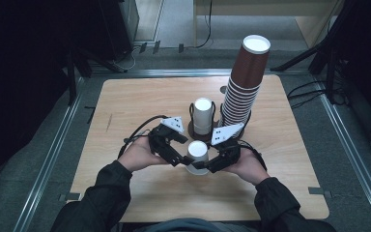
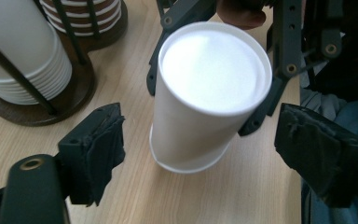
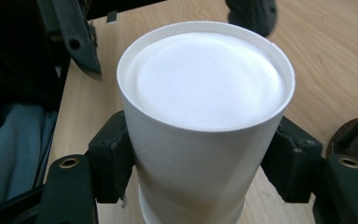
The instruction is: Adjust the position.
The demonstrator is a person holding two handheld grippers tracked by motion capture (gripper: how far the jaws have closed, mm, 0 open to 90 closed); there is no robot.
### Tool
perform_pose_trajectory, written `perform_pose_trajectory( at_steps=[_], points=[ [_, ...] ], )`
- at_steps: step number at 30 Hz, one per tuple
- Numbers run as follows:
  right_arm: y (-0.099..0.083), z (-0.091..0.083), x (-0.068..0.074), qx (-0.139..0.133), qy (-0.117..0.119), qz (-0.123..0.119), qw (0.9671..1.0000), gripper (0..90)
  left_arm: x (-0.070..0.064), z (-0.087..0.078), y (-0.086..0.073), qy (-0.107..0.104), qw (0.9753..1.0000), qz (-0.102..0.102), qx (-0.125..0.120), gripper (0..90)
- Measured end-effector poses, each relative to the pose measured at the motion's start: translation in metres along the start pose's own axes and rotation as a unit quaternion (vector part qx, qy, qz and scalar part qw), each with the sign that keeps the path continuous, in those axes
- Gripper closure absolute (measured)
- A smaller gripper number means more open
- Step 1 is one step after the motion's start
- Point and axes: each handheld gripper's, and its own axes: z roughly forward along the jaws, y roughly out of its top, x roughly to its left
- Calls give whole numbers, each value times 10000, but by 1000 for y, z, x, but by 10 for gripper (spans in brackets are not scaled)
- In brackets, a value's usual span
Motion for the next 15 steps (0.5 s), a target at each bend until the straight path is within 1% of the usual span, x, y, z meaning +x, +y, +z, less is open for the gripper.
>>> perform_pose_trajectory(
  at_steps=[1, 2, 3, 5, 7, 11, 13, 14, 15],
  points=[
    [-1, -1, -1, -62, 0, -1, 10000, 331, 2, -2, -3, -95, 9999, -42, -14, 128],
    [-1, -1, -1, -97, 12, 37, 9999, 331, 3, -2, -5, -114, 9999, -62, -34, 104],
    [-1, -2, -1, -85, 31, 105, 9999, 331, 3, -4, -8, -110, 9998, -147, -78, 99],
    [-1, -3, -1, -133, 30, 101, 9999, 331, 5, -4, -13, -147, 9996, -231, -115, 94],
    [-1, -3, 0, -166, 27, 75, 9998, 330, 5, -4, -17, -106, 9995, -276, -92, 93],
    [-1, -2, 1, -209, 55, 55, 9998, 330, 5, -4, -27, -100, 9992, -368, -74, 87],
    [-1, -2, 2, -250, 98, 72, 9996, 330, 7, -1, -31, -211, 9989, -403, -58, 82],
    [-1, -1, 2, -272, 125, 99, 9995, 329, 9, 0, -32, -266, 9987, -430, -64, 52],
    [-1, -1, 2, -294, 136, 97, 9994, 329, 11, 2, -34, -250, 9987, -449, -55, 21]
  ],
)
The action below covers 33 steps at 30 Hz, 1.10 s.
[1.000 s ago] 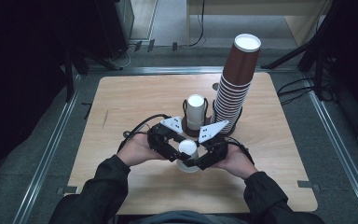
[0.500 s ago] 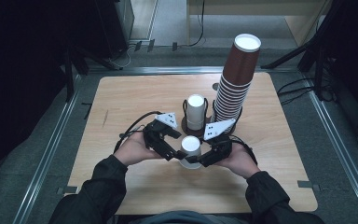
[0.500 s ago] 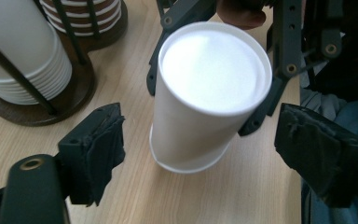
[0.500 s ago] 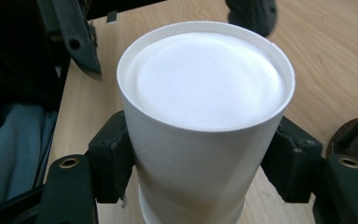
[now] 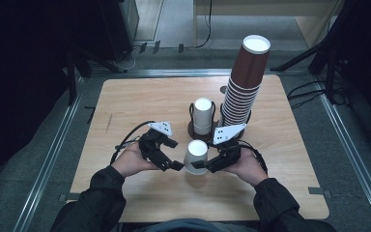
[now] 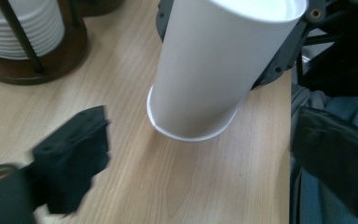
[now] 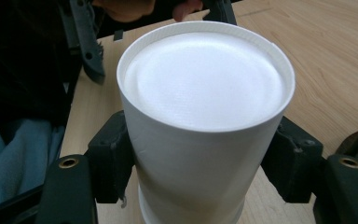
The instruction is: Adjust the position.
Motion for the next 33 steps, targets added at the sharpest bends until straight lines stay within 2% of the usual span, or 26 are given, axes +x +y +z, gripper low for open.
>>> perform_pose_trajectory(
  at_steps=[7, 9, 14, 19, 26, 33],
  points=[
    [0, -1, -2, -287, 11, 34, 9996, 328, 8, 10, -4, 41, 9999, -80, 65, 20],
    [0, -2, -2, -405, 54, 69, 9991, 327, 9, 13, -5, -66, 9999, -131, 28, 21],
    [1, -4, -2, -752, 199, 117, 9969, 326, 8, 19, -4, -133, 9999, -58, -2, 21],
    [2, -3, -1, -973, 265, 104, 9948, 327, 3, 24, -2, -163, 9998, 95, -6, 21],
    [2, -1, 2, -1167, 385, 115, 9924, 327, 0, 25, 0, -257, 9995, 133, -161, 52],
    [3, 1, 4, -1326, 465, 173, 9899, 327, -4, 28, 2, -215, 9994, 207, -150, 68]
  ],
)
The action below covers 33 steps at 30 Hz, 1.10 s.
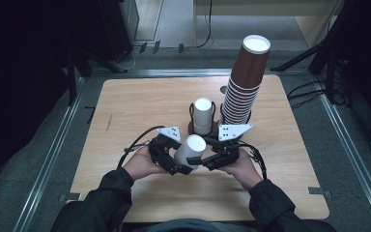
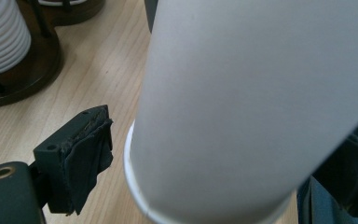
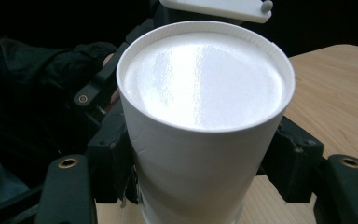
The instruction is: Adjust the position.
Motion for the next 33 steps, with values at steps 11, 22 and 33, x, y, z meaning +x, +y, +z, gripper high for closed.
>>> perform_pose_trajectory(
  at_steps=[11, 22, 33],
  points=[
    [0, 1, 0, -30, -26, 22, 10000, 330, 1, -1, 0, -244, 9997, 17, -6, 219],
    [1, -1, 0, 21, -64, 11, 10000, 341, 2, -1, 1, -270, 9996, 34, -6, 265],
    [6, -1, 3, 175, -225, 48, 9996, 266, 4, -5, 1, -311, 9995, -20, -23, 282]
  ],
)
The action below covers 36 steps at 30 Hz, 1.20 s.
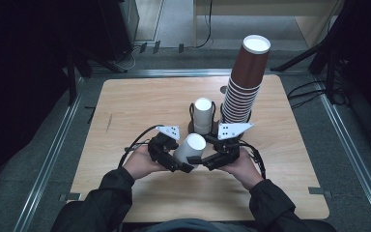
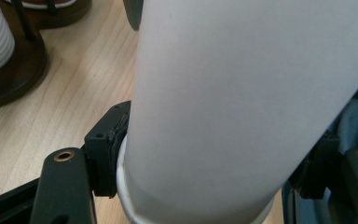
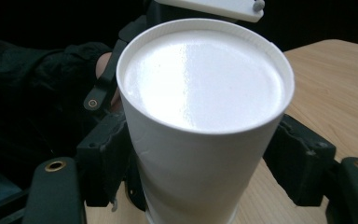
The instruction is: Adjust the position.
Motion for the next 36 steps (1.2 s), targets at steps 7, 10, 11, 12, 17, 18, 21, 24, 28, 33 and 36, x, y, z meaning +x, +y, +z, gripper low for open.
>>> perform_pose_trajectory(
  at_steps=[7, 10, 11, 12, 17, 18, 21, 24, 28, 33, 36],
  points=[
    [1, -5, 0, 261, -79, -111, 9996, 265, 4, -10, -4, 93, 9999, -71, -6, 279],
    [1, -5, 1, 459, -131, -106, 9988, 267, 7, -16, -5, 164, 9998, -99, 53, 278],
    [1, -5, 1, 508, -154, -100, 9985, 276, 8, -17, -6, 190, 9998, -87, 51, 278],
    [1, -5, 1, 614, -172, -67, 9979, 296, 8, -19, -6, 210, 9997, -108, 54, 278],
    [-1, -4, 1, 1071, -317, 21, 9937, 320, 9, -29, -6, 373, 9992, -77, 127, 277],
    [-1, -4, 1, 1173, -418, -8, 9922, 319, 9, -30, -5, 420, 9989, -77, 175, 277],
    [-2, -4, 2, 1367, -442, 19, 9896, 315, 8, -33, -4, 515, 9983, -18, 280, 276],
    [-2, -5, 5, 1477, -456, -53, 9880, 290, 8, -34, -5, 637, 9970, -8, 434, 276],
    [-4, -5, 6, 1657, -507, -62, 9848, 261, 7, -32, -5, 780, 9943, 51, 723, 276],
    [-6, -7, 6, 1770, -614, -50, 9823, 212, 9, -28, -1, 915, 9904, 81, 1029, 274],
    [-6, -7, 5, 1783, -670, -55, 9817, 207, 9, -24, 0, 974, 9881, 106, 1183, 274]
  ],
)
